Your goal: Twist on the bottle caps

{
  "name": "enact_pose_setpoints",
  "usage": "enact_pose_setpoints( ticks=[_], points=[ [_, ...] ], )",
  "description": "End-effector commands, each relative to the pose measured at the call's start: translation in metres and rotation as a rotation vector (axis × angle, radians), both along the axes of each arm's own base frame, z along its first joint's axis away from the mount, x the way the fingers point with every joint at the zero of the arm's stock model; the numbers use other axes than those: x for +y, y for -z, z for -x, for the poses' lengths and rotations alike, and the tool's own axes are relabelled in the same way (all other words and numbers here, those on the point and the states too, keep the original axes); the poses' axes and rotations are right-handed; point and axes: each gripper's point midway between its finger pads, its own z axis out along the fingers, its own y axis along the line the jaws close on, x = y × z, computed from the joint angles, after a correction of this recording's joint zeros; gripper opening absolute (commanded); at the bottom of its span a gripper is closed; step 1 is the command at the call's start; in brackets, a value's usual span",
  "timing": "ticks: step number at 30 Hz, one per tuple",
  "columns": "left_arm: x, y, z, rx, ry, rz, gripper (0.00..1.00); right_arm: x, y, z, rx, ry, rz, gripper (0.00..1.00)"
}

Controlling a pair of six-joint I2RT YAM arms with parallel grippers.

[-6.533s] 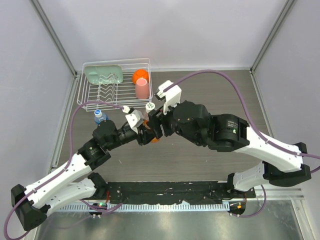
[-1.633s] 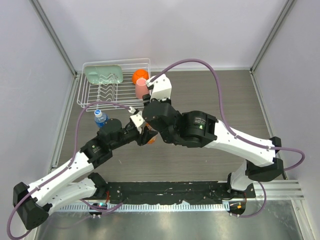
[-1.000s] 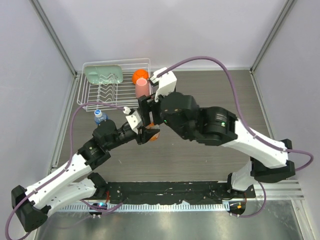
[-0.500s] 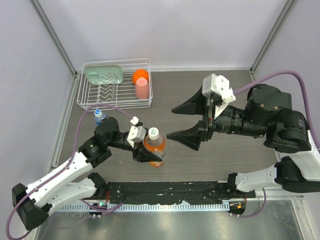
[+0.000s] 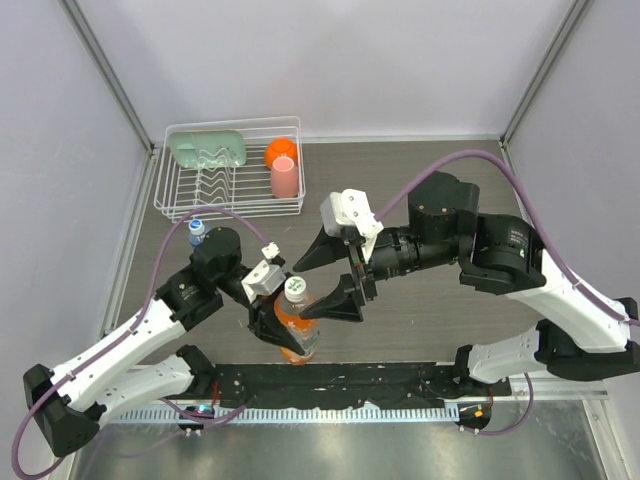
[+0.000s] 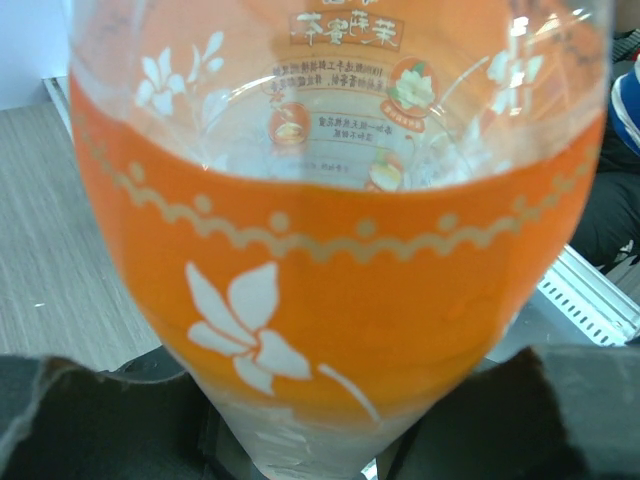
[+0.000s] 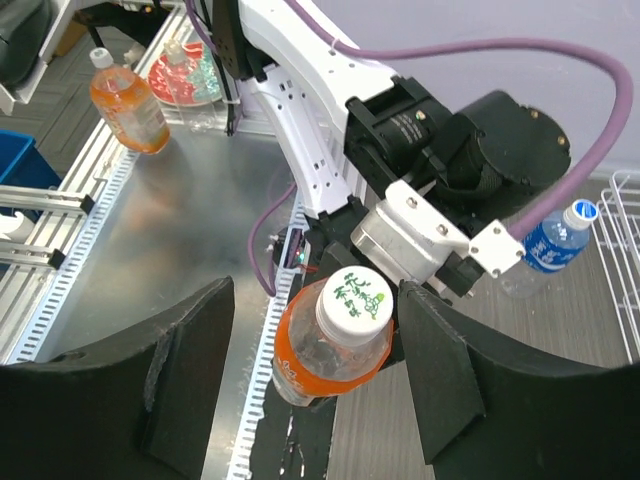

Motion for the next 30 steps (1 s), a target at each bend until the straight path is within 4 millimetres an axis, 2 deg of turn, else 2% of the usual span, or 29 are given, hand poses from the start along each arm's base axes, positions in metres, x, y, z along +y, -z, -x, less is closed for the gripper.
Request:
enact_pose_setpoints(
  ticks=[1, 9, 16, 22, 30],
  points=[
    [0.008, -0.012, 0.011, -0.018, 0.059, 0.026, 0.39, 0.000, -0.028, 0.008, -0.029, -0.083, -0.119, 0.70],
    [0.010, -0.016, 0.013, -0.037, 0.063, 0.042, 0.39, 0.011, -0.018, -0.006, 0.012, -0.087, -0.108, 0.67],
    [0.011, -0.019, 0.014, -0.049, 0.061, 0.052, 0.39, 0.014, -0.012, -0.006, 0.042, -0.113, -0.095, 0.62],
    [0.010, -0.021, 0.013, -0.062, 0.052, 0.063, 0.39, 0.014, -0.005, -0.002, 0.066, -0.134, -0.080, 0.54],
    [0.007, -0.021, 0.008, -0.070, 0.029, 0.067, 0.39, 0.014, -0.002, -0.002, 0.079, -0.132, -0.072, 0.38]
  ],
)
